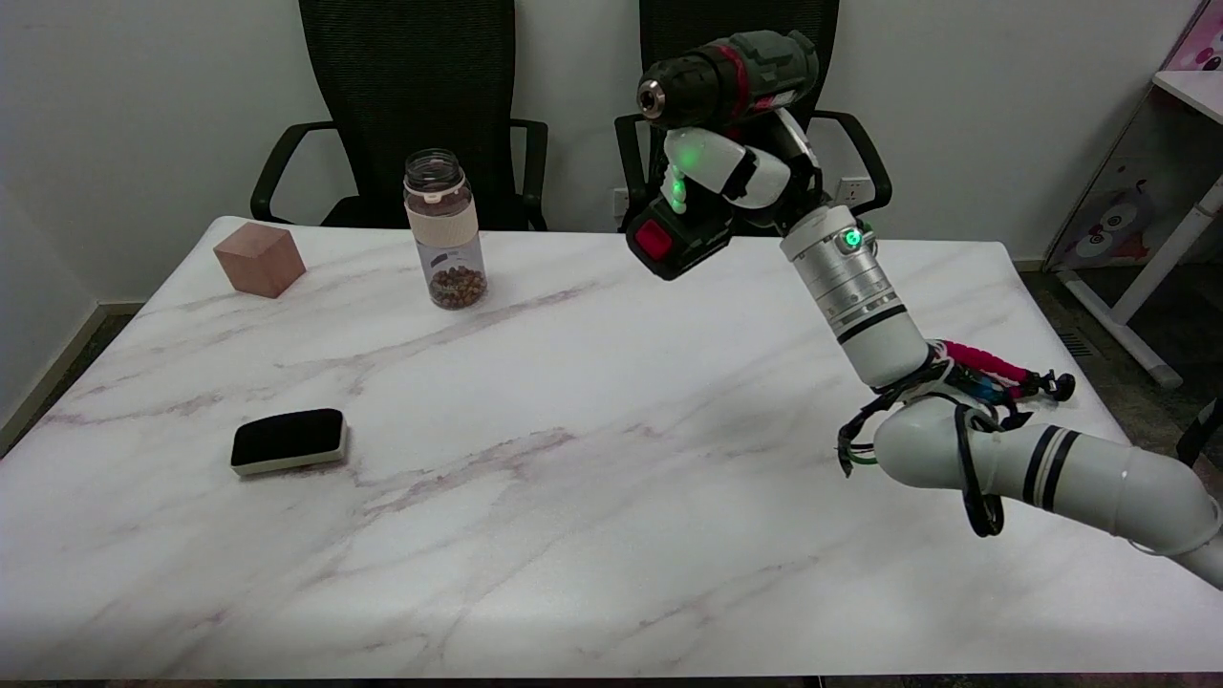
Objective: Pick up the power screwdriver.
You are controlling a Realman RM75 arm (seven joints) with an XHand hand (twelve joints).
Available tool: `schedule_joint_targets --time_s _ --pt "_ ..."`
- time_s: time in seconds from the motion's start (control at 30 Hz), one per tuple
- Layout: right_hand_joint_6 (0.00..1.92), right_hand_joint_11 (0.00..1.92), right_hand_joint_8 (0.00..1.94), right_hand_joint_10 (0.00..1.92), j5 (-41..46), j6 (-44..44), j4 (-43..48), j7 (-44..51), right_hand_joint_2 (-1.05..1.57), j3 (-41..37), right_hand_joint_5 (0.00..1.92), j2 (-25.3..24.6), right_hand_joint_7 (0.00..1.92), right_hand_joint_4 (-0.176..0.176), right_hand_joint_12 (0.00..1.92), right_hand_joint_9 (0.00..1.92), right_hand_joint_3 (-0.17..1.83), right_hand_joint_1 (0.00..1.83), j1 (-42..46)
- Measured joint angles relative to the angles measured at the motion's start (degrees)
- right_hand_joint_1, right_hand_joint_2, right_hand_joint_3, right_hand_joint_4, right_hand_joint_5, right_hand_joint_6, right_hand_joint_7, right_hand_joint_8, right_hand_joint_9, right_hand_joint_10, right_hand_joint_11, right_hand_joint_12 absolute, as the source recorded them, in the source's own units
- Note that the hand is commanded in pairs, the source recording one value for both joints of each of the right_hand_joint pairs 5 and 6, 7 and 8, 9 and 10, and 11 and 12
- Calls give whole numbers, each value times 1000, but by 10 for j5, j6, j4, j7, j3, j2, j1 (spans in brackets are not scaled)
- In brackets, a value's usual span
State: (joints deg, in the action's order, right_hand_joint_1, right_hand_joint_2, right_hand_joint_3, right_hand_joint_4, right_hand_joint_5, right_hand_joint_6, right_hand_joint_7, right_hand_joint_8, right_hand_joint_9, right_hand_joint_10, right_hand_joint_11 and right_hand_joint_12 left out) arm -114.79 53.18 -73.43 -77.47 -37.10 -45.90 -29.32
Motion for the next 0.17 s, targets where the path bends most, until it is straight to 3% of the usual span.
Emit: schedule_joint_targets --time_s 0.17 --pt "1920 1920 1920 1920 22 -3 -8 23 763 2 1920 -3 1920 176 1920 1920 763 893 2"
